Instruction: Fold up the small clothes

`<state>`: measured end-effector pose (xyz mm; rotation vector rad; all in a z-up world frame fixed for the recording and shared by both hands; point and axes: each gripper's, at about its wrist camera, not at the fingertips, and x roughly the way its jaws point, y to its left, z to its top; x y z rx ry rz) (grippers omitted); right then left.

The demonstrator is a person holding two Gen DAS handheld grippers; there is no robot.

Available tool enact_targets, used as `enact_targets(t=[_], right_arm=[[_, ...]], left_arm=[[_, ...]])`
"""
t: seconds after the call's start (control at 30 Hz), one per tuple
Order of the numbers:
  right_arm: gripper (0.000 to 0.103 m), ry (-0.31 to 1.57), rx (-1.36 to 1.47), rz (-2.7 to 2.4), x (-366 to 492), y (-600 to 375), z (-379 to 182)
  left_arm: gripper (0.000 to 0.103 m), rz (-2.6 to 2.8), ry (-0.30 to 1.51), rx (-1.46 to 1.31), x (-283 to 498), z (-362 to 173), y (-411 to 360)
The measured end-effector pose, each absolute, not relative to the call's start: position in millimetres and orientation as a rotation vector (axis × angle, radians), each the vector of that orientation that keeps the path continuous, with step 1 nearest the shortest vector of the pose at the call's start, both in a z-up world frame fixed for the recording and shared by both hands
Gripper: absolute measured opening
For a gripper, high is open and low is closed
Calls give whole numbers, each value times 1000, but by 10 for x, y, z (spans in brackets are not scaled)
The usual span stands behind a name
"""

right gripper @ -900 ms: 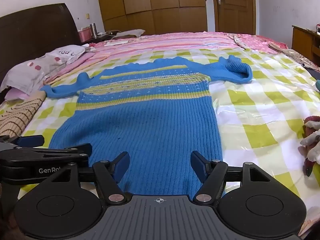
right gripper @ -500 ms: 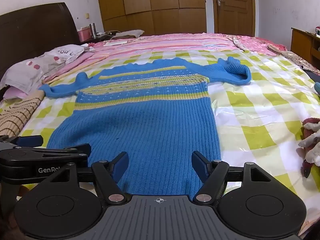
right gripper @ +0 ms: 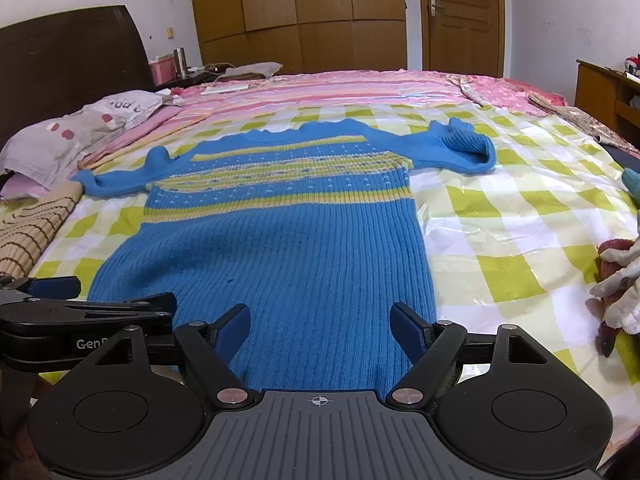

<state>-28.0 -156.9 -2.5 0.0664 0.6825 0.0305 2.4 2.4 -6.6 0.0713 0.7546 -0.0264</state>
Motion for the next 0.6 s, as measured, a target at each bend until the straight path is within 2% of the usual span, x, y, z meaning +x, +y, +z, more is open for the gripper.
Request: enact_targets(t=[0.13, 0.6], right_arm=[[83, 676, 73, 29, -280, -1589, -20], [84, 675, 74, 24, -299, -1573, -22]], left_arm=[[103, -26, 763, 66, 34, -79, 27], [103, -27, 767, 69, 28, -83, 20]])
